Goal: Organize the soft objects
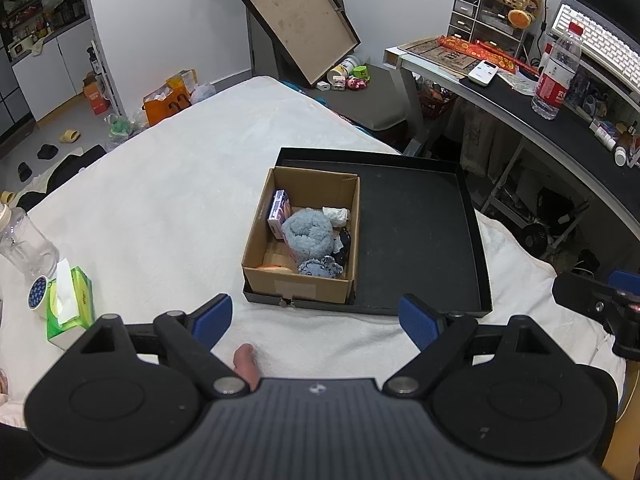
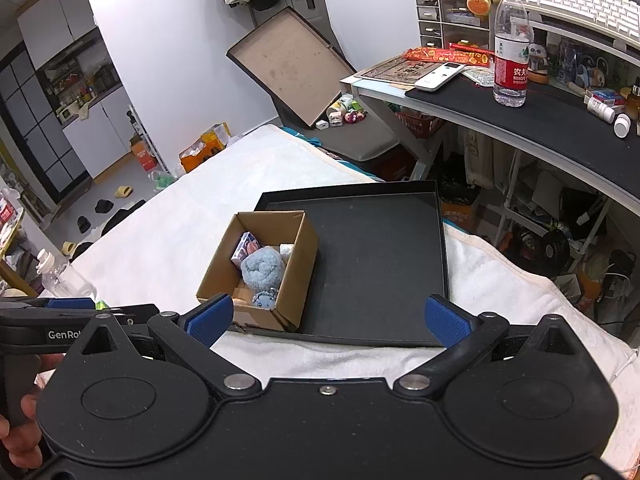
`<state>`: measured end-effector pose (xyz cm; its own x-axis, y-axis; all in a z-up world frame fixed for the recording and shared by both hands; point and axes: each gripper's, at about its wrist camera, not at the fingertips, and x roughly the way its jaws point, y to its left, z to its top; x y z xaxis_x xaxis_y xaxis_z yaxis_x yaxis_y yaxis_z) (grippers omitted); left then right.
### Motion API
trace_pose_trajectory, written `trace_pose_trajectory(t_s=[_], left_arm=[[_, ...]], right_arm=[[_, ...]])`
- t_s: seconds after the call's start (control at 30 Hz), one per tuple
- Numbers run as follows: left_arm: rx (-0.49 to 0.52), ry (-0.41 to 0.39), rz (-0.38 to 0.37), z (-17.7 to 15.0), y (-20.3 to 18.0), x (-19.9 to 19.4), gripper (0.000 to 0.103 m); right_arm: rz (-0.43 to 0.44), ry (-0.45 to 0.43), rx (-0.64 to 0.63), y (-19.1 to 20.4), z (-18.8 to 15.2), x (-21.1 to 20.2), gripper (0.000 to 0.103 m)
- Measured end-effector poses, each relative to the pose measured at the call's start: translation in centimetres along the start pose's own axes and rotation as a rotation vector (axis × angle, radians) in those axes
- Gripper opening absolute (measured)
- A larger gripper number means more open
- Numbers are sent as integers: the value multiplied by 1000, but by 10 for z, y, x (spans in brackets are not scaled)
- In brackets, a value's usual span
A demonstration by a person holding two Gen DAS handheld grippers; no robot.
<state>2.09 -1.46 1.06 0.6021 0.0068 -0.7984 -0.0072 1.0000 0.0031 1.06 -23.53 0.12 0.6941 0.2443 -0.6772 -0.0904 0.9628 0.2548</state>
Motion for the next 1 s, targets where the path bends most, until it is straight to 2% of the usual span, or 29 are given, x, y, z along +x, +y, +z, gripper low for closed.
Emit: trace_pose_trajectory(t_s=[0.7,1.0], left_arm=[[0,6,3,-1,0,-2,89],[28,10,11,1,-12,-2,89]], right_arm=[[-4,5,0,-2,-3,0,103],[-9,4,8,-7,-4,-3,103]])
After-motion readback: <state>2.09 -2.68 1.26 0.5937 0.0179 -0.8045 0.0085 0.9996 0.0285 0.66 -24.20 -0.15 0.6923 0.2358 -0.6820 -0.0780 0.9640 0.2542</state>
